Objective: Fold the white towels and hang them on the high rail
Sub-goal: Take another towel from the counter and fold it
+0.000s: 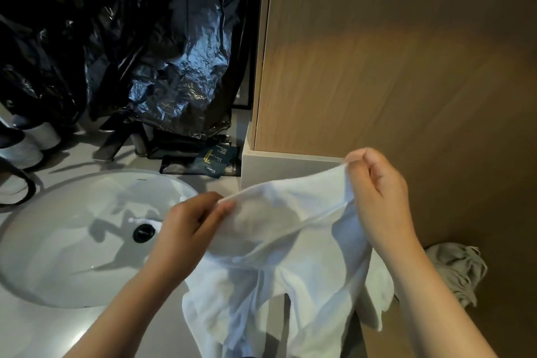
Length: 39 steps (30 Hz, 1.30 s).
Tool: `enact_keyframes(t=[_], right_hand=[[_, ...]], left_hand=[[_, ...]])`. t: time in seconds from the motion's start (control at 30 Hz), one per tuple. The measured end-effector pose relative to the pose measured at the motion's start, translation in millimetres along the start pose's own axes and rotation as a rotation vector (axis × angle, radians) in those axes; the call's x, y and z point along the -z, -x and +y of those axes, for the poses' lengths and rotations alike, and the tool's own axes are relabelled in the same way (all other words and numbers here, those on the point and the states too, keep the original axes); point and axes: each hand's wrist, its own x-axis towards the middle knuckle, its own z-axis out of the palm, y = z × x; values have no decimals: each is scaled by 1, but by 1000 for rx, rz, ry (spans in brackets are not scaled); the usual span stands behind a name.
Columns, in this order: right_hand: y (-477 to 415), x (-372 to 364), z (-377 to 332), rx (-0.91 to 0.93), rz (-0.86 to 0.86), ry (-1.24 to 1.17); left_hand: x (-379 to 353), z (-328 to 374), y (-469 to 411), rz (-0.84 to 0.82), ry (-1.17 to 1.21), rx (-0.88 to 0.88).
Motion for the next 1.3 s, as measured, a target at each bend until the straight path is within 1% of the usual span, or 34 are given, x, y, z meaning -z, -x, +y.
enact_keyframes(t=[0.07,0.2,0.33,0.4,0.43,0.5,0.53,0.63,0.67,0.73,0.77,0.83,0.9,0.97,1.03,1.1,1.13,1.23,1.3], right_hand=[[2,0,-4,-42,-57,-1],[9,-7,-11,-55,-275,-56],[13,-13,-13,-98,-507,-67],[13,-12,-16,-124,-537,-93],[13,-10,-17,-113,-521,-98],[11,-7,-21,-69,-431,-112],[10,-4,-23,-69,-358,-154],[2,15,-29,-129,-70,-380],[-2,22,-31,-143,6,-405],[-9,31,-30,-157,80,-301],[-11,31,-27,-162,71,-202],[-11,25,-24,-180,19,-11],[-4,17,-24,-193,-32,96],[4,10,-24,-111,-123,67],[10,2,-24,-28,-298,24],[12,-2,-22,-24,-455,36],[12,-2,-22,-21,-501,77],[11,-4,-22,31,-553,216],[10,-7,-24,95,-557,205]], left_hand=[[5,19,-8,38,15,-67],[2,55,-20,-14,-50,-197],[2,68,-23,-85,-17,-226],[1,73,-21,-135,46,-237],[0,75,-20,-153,77,-238],[-2,74,-19,-163,87,-227],[-1,71,-19,-161,72,-212],[5,54,-16,-160,35,-139],[8,49,-15,-144,33,-111],[11,45,-14,-77,23,-68],[11,46,-16,-38,10,-62],[11,53,-18,4,-18,-75],[9,61,-20,-29,-17,-98],[6,66,-21,-83,-13,-133],[5,69,-24,-107,-38,-174],[5,73,-25,-103,-59,-207],[5,76,-25,-104,-54,-222],[6,83,-24,-140,-26,-273],[7,86,-23,-164,-3,-293]])
